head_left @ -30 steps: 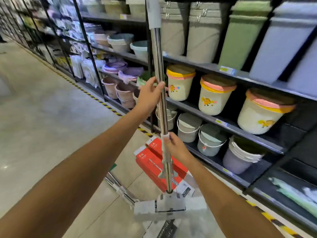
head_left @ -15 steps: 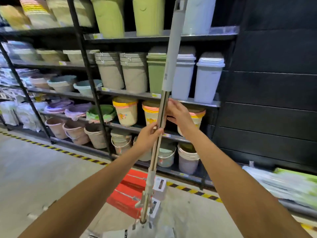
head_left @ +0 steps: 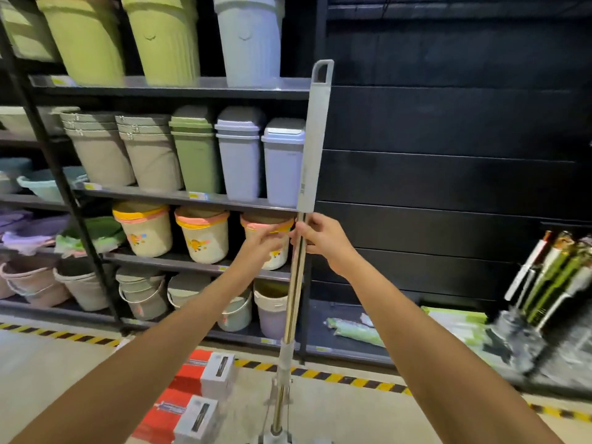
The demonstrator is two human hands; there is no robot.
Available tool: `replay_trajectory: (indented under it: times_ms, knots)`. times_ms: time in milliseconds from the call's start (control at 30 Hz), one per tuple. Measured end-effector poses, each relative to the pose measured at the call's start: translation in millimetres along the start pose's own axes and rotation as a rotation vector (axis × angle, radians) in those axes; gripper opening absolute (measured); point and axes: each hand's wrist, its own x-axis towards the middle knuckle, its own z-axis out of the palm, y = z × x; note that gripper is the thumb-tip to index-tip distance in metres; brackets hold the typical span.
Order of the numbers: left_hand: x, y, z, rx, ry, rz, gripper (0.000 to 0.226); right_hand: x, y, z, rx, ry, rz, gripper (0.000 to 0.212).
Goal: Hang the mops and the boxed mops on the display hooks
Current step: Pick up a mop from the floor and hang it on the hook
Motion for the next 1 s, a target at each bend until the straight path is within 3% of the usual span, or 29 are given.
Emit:
replay_trajectory:
  times_ms: [100, 233, 567, 1000]
  knots:
    - [22, 45, 56, -0.020, 0.072, 0.161, 0.043, -3, 14, -51, -0.002, -0.010, -0.003, 0.008]
    - [46, 99, 133, 0.011, 0.014, 0.258, 0.046, -6, 35, -122, -0.022, -0.003, 0.011, 0.008]
    - [110, 150, 304, -0.019, -0.069, 0.309, 0.035, 0, 56, -298, -0.164, 0.085, 0.015, 0.013]
    - [256, 210, 513, -0.035, -0.381, 0.408, 0.037, 62, 86, -521, -0.252, 0.312, 0.077, 0.022]
